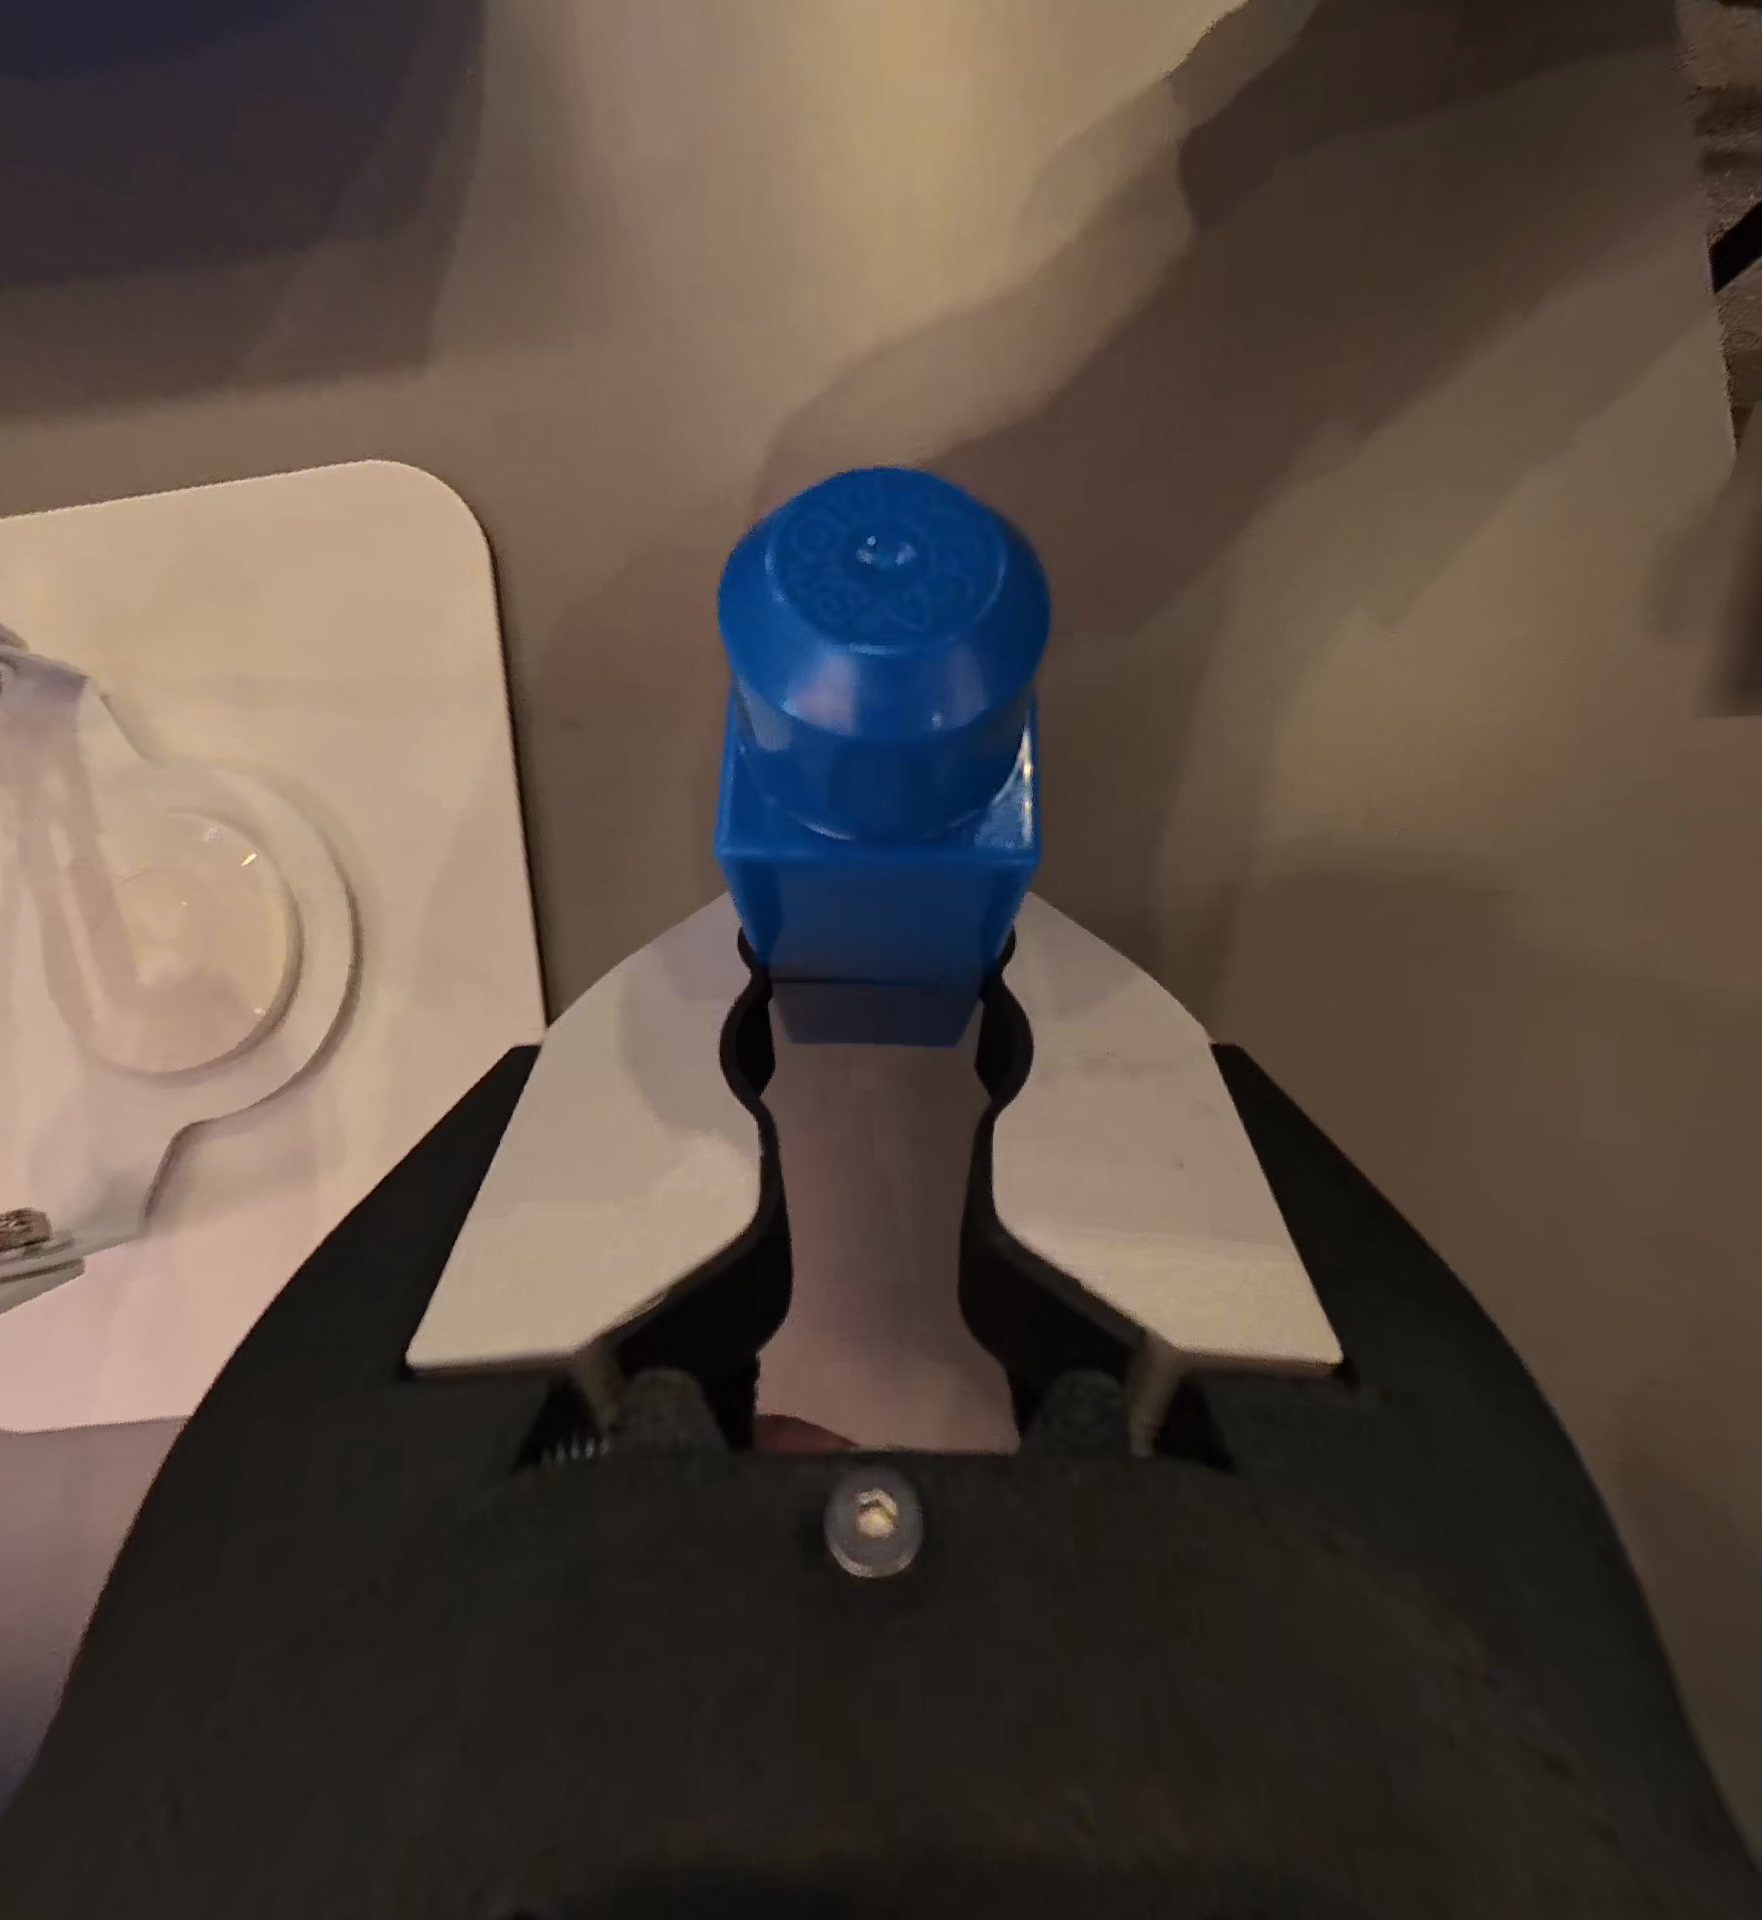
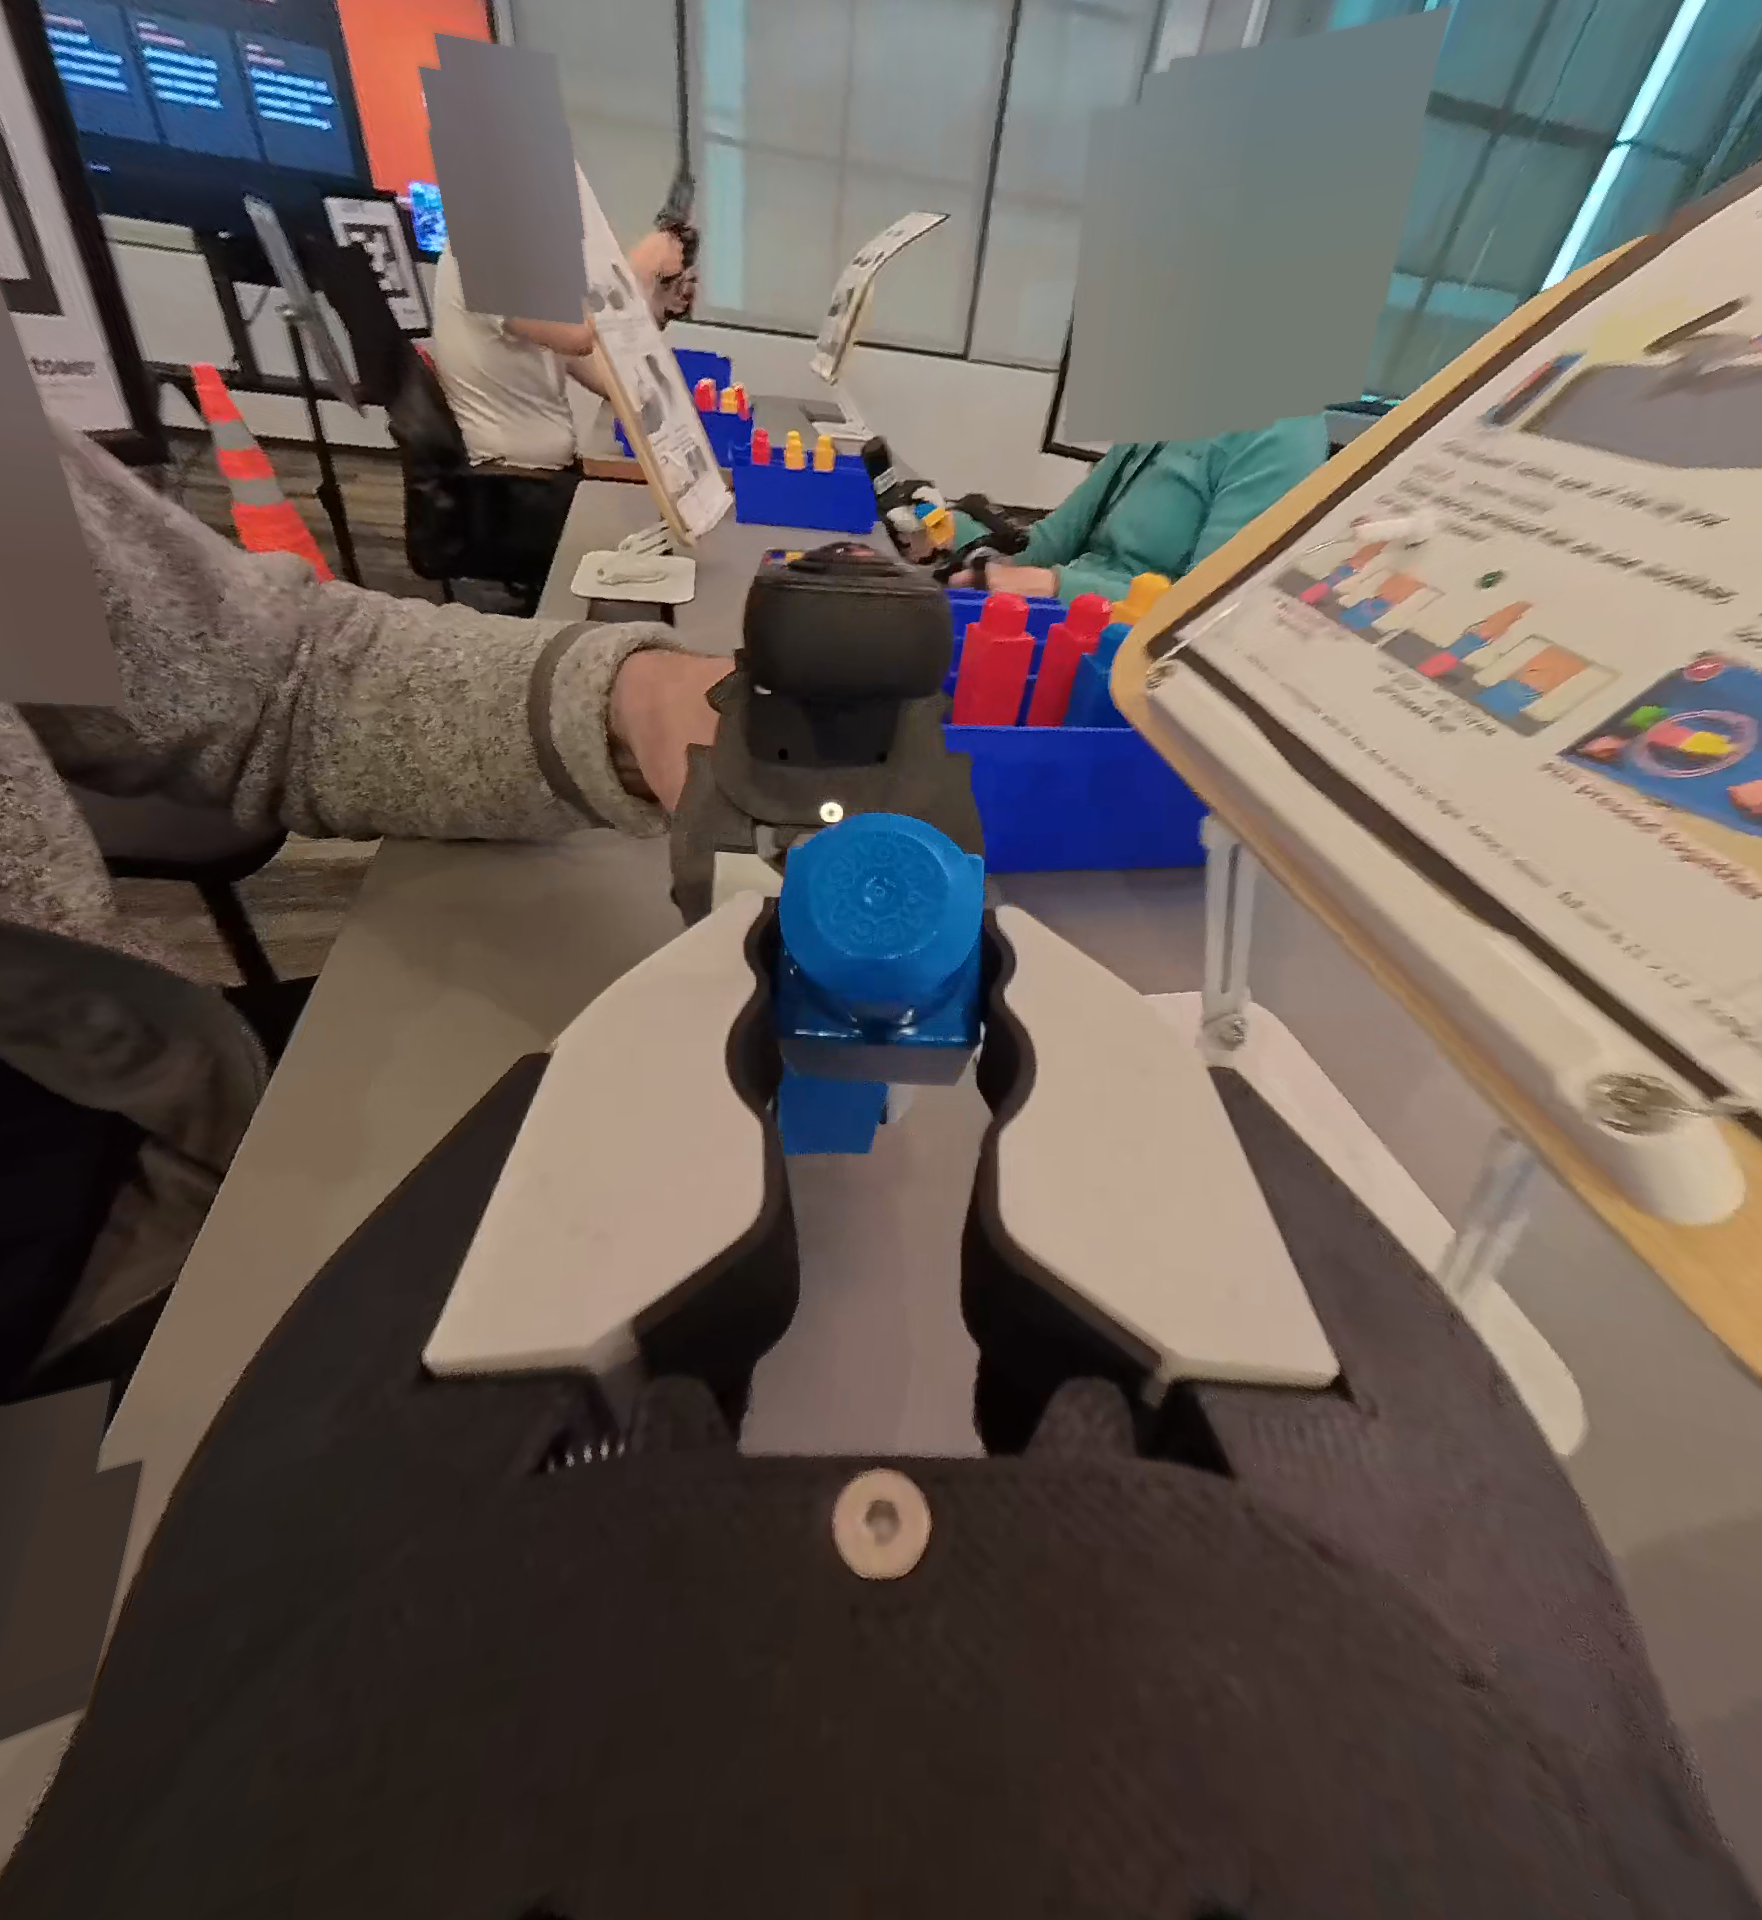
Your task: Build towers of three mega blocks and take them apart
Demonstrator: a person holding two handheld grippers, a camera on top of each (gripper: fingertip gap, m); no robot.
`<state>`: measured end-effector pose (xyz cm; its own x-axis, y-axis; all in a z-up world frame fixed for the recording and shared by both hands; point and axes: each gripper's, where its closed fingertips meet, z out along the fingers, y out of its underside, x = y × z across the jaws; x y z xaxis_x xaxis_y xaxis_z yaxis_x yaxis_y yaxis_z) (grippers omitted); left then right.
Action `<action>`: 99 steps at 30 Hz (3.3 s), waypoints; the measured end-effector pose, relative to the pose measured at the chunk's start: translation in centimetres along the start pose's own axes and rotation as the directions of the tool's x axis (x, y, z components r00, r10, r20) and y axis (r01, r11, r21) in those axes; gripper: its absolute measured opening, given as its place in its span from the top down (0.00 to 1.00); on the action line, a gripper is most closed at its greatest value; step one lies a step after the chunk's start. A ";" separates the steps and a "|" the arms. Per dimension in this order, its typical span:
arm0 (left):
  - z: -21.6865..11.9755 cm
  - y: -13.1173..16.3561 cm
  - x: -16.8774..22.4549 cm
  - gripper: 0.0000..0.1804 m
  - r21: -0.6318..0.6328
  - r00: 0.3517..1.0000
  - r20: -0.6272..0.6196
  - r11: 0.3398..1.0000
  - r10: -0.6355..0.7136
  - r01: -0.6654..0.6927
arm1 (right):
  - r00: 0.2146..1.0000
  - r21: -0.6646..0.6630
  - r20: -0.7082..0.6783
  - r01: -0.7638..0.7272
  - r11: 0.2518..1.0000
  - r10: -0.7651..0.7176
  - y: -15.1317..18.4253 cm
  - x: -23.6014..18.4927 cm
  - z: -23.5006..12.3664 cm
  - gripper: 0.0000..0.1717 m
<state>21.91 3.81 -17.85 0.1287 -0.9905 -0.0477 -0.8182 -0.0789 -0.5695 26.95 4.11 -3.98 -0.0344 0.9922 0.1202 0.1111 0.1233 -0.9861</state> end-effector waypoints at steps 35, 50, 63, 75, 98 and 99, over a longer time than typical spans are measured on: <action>1.4 1.2 -1.6 0.80 -0.001 0.998 -0.019 0.998 -0.056 0.056 | 0.773 -0.545 -0.585 -0.599 0.587 0.245 22.4 25.9 -17.5 0.78; 1.2 1.0 -1.4 0.80 -0.003 0.999 -0.018 0.999 -0.049 0.049 | 0.792 -0.663 -0.591 -0.584 0.468 0.151 21.4 24.2 -21.1 0.93; 1.2 0.9 -1.4 0.80 0.000 0.999 -0.021 0.999 -0.049 0.049 | 0.800 -0.631 -0.565 -0.578 0.517 0.204 20.2 24.3 -19.1 1.00; 1.1 0.8 -1.5 0.80 0.007 0.998 -0.022 0.999 -0.053 0.053 | 0.753 -0.624 -0.644 -0.619 0.477 0.136 22.6 25.9 -19.3 1.00; 0.7 0.4 -1.4 0.80 0.038 0.998 -0.024 0.998 -0.052 0.053 | 0.818 -0.669 -0.553 -0.550 0.500 0.160 20.3 24.2 -17.8 1.00; 0.6 0.3 -1.3 0.80 0.046 0.998 -0.025 0.997 -0.054 0.055 | 0.821 -0.660 -0.547 -0.542 0.521 0.161 18.8 23.9 -18.1 1.00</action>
<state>21.81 5.18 -18.43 0.1584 -0.9874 0.0040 -0.7834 -0.1281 -0.6082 46.19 30.53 -17.57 0.5332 0.8460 0.0028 0.7320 -0.4596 -0.5029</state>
